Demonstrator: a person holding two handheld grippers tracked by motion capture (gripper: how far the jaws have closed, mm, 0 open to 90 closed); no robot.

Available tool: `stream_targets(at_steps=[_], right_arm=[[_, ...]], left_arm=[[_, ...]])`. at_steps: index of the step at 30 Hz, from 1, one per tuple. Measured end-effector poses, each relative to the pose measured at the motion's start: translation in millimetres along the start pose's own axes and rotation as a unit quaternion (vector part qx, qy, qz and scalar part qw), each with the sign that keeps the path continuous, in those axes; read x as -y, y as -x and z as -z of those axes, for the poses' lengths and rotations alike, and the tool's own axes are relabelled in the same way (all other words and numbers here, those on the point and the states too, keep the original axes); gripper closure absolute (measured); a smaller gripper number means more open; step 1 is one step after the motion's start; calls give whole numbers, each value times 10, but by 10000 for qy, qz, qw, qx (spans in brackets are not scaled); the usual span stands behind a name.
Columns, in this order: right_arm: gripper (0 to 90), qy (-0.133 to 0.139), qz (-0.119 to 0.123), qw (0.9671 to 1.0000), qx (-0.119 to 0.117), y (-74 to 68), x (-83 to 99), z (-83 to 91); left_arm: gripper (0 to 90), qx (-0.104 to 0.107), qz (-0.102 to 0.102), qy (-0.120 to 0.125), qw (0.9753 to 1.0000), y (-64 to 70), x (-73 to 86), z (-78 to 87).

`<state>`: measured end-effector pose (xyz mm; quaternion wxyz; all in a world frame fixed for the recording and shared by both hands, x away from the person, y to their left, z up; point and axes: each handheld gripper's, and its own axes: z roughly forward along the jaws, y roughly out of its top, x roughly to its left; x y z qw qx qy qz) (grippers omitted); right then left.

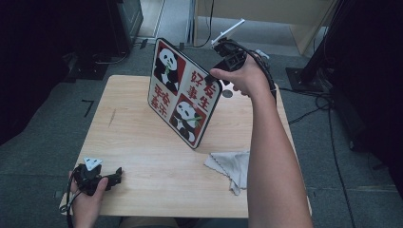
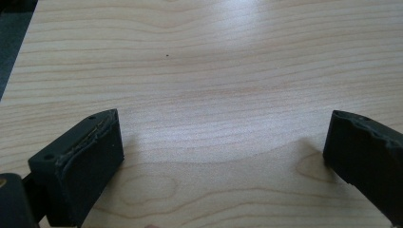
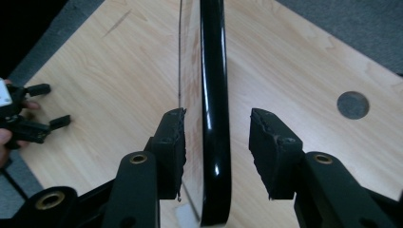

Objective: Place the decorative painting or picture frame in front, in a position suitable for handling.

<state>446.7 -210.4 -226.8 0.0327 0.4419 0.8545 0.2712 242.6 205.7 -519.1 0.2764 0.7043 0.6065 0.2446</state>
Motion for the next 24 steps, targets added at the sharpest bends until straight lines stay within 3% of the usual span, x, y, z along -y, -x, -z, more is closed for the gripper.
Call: stream_targets(at_steps=[9,24], right_arm=[[590,60,182,9998,13,-25,-84,-105],[589,-28,217,9997,-62,-66,-228,-261]], left_arm=[[0,0,-4,8,10000,1,0,-1],[0,7,-27,2,10000,0,-2,-2]])
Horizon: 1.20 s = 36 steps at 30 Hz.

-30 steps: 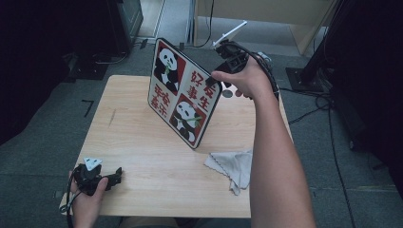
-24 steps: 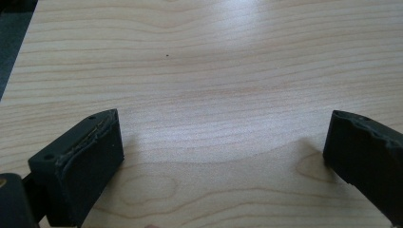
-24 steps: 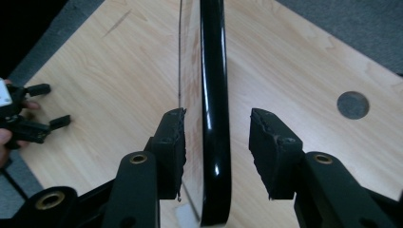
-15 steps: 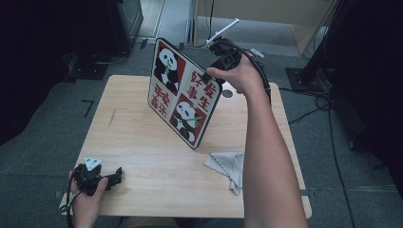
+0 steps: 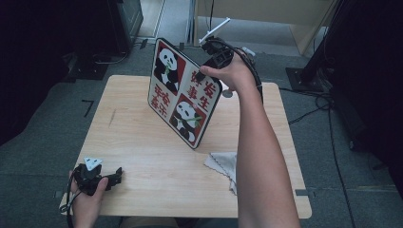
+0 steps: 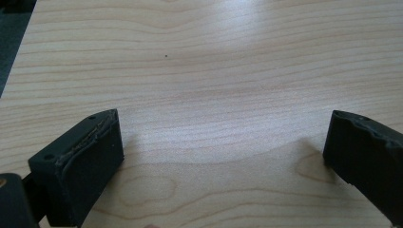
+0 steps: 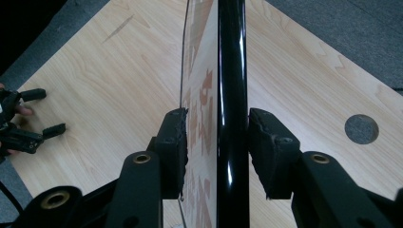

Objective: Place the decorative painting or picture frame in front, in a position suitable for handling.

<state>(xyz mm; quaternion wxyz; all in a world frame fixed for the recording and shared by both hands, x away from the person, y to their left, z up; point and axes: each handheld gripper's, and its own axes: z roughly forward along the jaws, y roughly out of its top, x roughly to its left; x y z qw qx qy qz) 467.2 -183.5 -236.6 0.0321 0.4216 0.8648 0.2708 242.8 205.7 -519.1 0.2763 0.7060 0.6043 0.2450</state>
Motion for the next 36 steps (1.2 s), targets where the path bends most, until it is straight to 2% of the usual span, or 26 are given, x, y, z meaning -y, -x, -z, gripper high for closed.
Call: stream_targets(at_steps=[14,20,25,33,36], right_arm=[[575,56,33,10000,25,-20,-37,-11],[561,4,-54,10000,-33,-2,-74,-60],[555,-18,-15,10000,-16,-12,-100,-111],[572,-112,-16,9999,-30,-4,-166,-140],[607,-134,-67,9999,-69,2,-183,-164]], left_arm=[[0,1,-1,-1,10000,0,0,0],[0,4,2,-5,10000,0,0,0],[0,7,6,-6,10000,1,0,0],[0,7,8,-7,10000,1,0,1],[0,17,6,-2,10000,1,-1,-2]])
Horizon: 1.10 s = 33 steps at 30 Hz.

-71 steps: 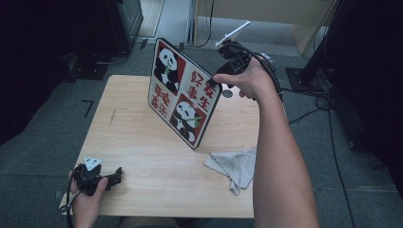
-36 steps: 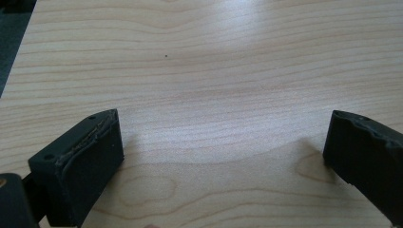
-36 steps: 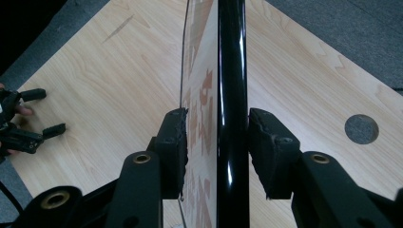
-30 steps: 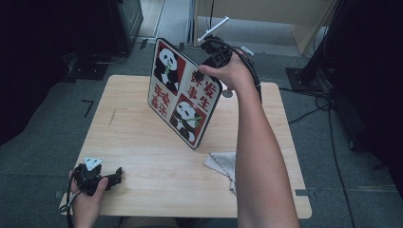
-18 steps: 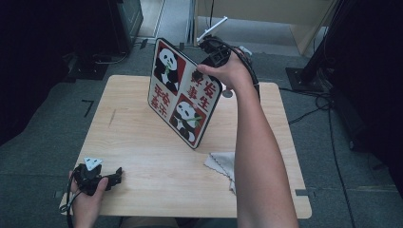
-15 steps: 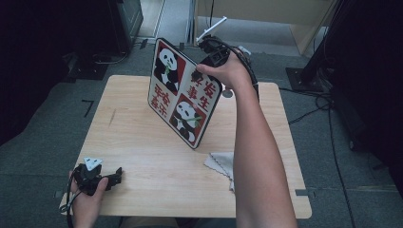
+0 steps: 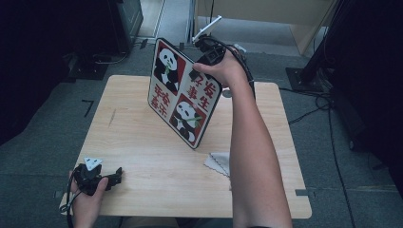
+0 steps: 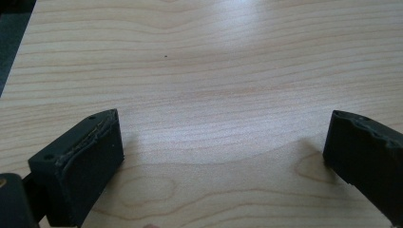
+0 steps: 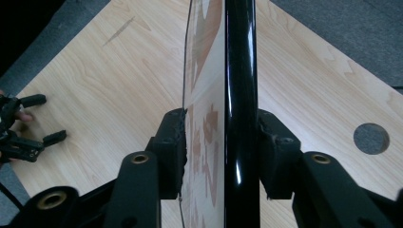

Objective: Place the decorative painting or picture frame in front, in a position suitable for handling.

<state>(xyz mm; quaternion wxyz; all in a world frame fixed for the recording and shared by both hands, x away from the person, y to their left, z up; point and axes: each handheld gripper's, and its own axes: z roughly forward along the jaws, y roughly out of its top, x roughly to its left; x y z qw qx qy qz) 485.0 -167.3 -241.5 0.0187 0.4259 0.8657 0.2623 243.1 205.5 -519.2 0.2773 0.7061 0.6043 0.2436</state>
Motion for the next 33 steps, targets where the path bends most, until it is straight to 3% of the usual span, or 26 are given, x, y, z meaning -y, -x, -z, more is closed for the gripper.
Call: stream_targets(at_steps=[4,11,13,15,16,17,19,26,33], right_arm=[[636,24,-97,9999,-58,3,-18,-22],[676,-139,17,9999,38,-20,-54,-125],[753,-120,42,9998,135,-20,-62,-135],[763,-111,0,9999,108,-15,-63,-134],[776,-93,-55,9999,37,-8,-60,-130],[812,-28,-237,9995,-228,21,-52,-122],[815,-7,-315,9988,-369,32,-43,-121],[819,37,-293,9991,-314,-47,-66,-103],[820,-47,-365,9990,-248,-137,-125,80]], left_arm=[[0,1,-10,-1,10000,-1,-1,0],[0,4,-13,-2,10000,-1,-1,-1],[0,4,-12,-1,10000,-1,-1,-1],[0,6,-12,-2,10000,0,-2,-2],[0,6,-11,-6,10000,1,-3,-3],[0,9,-4,0,10000,5,-5,-5],[0,11,-3,1,10000,6,-5,-6],[0,12,-7,0,10000,6,-6,-6],[0,13,-9,0,10000,8,-9,-9]])
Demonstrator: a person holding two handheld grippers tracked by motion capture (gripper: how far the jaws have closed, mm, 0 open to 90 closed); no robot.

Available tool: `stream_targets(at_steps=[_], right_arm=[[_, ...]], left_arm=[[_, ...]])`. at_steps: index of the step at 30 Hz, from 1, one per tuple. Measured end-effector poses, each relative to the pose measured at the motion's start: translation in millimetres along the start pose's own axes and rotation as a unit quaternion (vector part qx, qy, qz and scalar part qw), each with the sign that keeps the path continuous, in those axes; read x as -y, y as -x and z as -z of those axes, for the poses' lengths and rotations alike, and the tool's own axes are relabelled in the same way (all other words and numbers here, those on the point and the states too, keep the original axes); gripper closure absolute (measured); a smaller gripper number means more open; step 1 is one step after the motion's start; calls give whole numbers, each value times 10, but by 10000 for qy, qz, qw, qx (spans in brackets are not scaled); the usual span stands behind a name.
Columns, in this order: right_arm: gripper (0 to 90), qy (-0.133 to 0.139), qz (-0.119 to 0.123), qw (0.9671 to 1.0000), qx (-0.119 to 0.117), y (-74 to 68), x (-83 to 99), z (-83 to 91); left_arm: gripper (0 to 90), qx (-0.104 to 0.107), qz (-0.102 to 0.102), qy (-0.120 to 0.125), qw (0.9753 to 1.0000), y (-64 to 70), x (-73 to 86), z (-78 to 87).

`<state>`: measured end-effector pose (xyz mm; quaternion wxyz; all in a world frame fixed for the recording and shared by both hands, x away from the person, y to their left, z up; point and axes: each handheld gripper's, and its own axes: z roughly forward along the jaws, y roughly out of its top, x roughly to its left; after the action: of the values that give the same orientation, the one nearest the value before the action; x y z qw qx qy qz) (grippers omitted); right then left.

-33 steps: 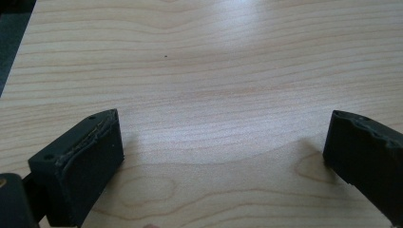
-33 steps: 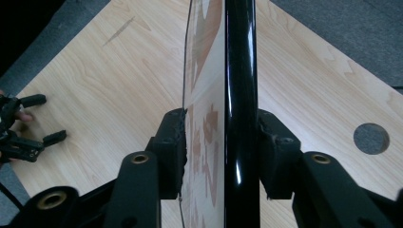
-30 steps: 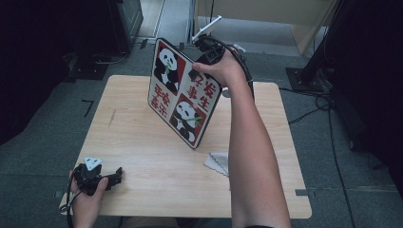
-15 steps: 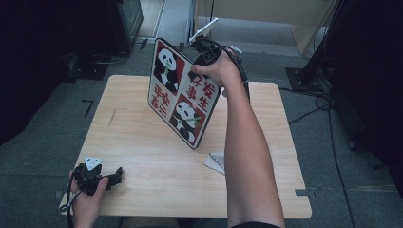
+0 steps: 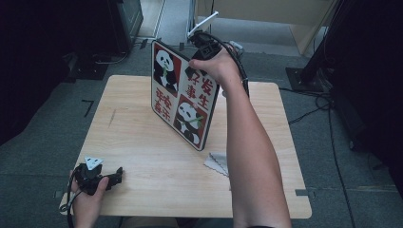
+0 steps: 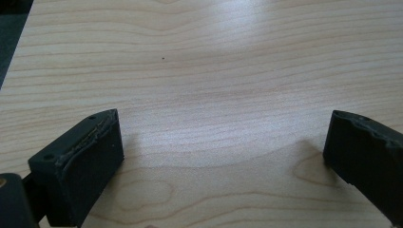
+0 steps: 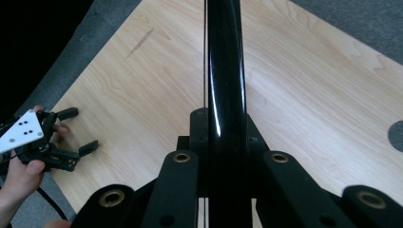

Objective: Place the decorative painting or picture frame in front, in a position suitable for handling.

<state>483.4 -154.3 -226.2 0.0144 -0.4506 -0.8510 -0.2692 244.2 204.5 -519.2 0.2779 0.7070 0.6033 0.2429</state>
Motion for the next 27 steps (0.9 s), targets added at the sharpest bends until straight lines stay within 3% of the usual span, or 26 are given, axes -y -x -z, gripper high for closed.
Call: stream_targets(at_steps=[11,20,27], right_arm=[[820,70,-86,9997,236,64,166,312],[820,164,-240,9987,413,213,383,603],[819,283,-377,9976,505,314,504,733]], left_arm=[[0,2,-14,-8,10000,1,-3,-1],[0,1,-14,-10,10000,1,-3,-1],[0,4,-12,-10,10000,1,-3,-1]])
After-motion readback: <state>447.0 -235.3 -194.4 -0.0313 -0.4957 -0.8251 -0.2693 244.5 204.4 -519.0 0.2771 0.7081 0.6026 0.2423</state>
